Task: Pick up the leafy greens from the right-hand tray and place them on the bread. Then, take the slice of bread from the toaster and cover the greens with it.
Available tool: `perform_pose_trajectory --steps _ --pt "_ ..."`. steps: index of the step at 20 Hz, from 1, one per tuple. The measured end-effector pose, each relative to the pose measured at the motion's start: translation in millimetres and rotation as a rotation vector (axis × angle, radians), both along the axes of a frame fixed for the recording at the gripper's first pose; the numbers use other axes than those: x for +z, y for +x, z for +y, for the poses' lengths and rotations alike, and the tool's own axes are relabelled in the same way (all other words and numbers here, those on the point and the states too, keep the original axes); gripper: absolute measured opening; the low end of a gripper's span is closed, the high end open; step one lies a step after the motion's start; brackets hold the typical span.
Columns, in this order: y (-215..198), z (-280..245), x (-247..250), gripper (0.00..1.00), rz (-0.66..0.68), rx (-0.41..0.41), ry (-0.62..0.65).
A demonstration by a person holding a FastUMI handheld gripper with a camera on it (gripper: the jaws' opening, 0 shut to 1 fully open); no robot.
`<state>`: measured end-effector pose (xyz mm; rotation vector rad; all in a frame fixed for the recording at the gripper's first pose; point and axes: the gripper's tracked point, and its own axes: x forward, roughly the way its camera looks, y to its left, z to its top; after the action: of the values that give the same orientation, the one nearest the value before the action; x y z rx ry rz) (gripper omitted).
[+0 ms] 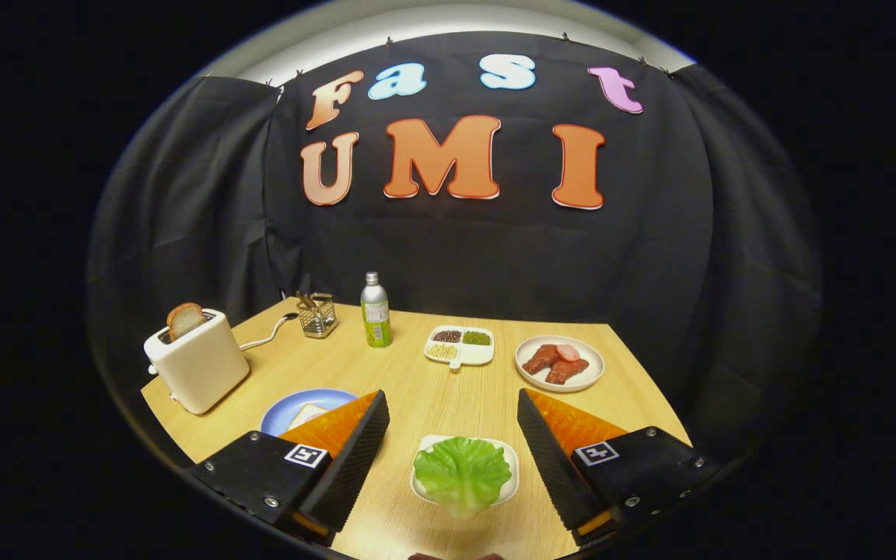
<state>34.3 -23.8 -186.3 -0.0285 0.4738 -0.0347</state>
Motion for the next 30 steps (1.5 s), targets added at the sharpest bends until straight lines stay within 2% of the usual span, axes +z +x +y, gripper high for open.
perform_pose_trajectory --steps 9,18,23,30 --pt "-4 8 -56 1.00 0.195 0.020 0.043" --pt "-11 -5 -120 1.00 0.423 0.002 0.020" --pt "-18 -2 -151 0.97 0.556 0.036 0.027" --pt "-18 -19 -183 0.92 0.683 0.021 0.001"
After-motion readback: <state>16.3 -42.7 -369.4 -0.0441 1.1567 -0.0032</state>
